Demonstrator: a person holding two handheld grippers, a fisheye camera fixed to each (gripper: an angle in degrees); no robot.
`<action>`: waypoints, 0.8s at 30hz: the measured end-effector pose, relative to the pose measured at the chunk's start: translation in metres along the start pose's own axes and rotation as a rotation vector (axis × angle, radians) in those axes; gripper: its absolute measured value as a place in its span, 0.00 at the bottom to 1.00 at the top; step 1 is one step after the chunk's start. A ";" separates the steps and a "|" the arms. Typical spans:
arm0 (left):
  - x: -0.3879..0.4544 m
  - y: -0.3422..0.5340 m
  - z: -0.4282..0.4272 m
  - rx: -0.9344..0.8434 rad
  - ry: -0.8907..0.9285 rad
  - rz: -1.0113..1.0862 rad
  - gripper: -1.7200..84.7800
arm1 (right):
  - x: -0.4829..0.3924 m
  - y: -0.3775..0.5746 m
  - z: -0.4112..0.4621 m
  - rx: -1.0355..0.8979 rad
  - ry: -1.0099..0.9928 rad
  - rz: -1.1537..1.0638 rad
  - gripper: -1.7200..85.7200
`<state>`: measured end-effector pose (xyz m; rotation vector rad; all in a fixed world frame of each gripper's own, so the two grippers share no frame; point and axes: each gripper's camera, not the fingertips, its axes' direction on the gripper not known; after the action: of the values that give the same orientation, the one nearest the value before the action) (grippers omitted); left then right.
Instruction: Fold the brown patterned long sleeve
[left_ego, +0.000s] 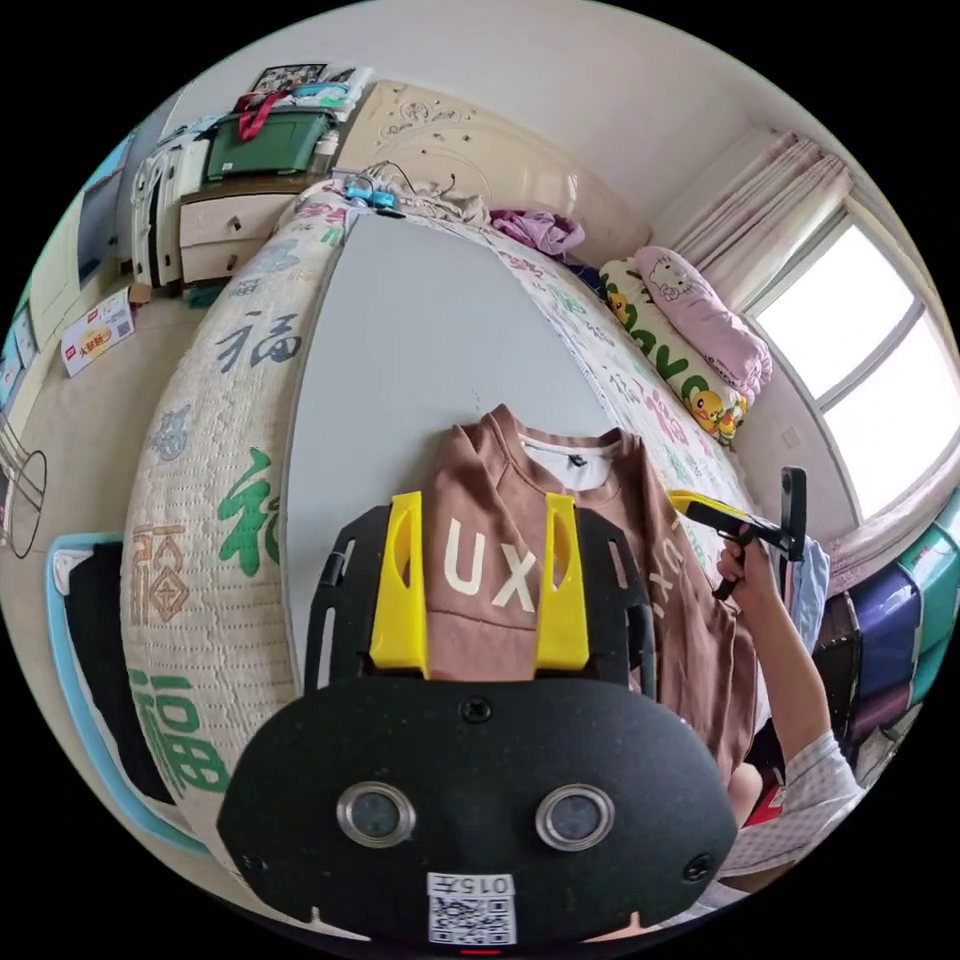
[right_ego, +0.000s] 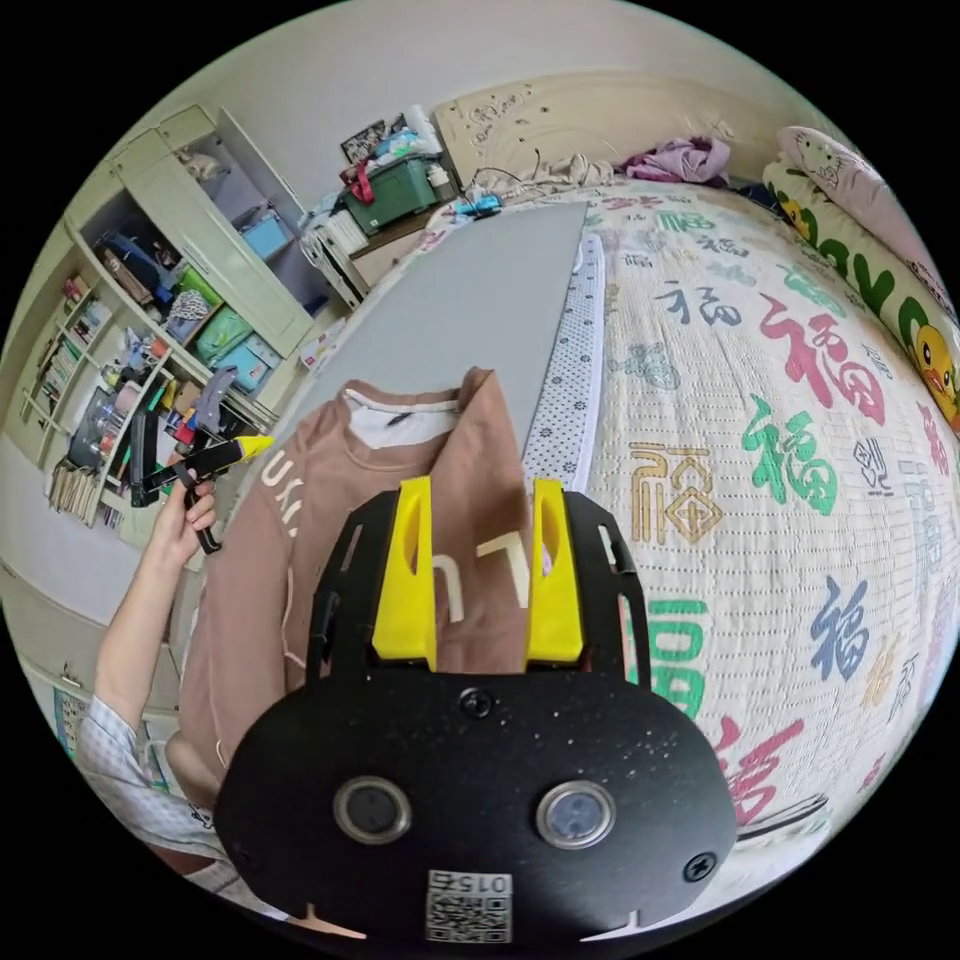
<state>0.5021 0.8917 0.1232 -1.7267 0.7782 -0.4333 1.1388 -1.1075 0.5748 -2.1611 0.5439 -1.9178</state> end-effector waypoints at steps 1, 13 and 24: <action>-0.001 -0.008 0.013 -0.033 -0.009 0.016 0.21 | 0.000 -0.005 0.007 -0.005 0.002 -0.004 0.17; 0.031 0.010 -0.037 0.066 -0.124 0.140 0.04 | -0.103 -0.008 -0.050 0.125 -0.023 -0.139 0.04; 0.091 0.282 -0.256 0.228 0.167 0.548 0.03 | -0.275 0.299 -0.261 0.116 -0.206 -0.494 0.03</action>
<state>0.3239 0.6070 -0.0779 -1.2115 1.2273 -0.2754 0.8154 -1.2460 0.2441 -2.5436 -0.1538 -1.8403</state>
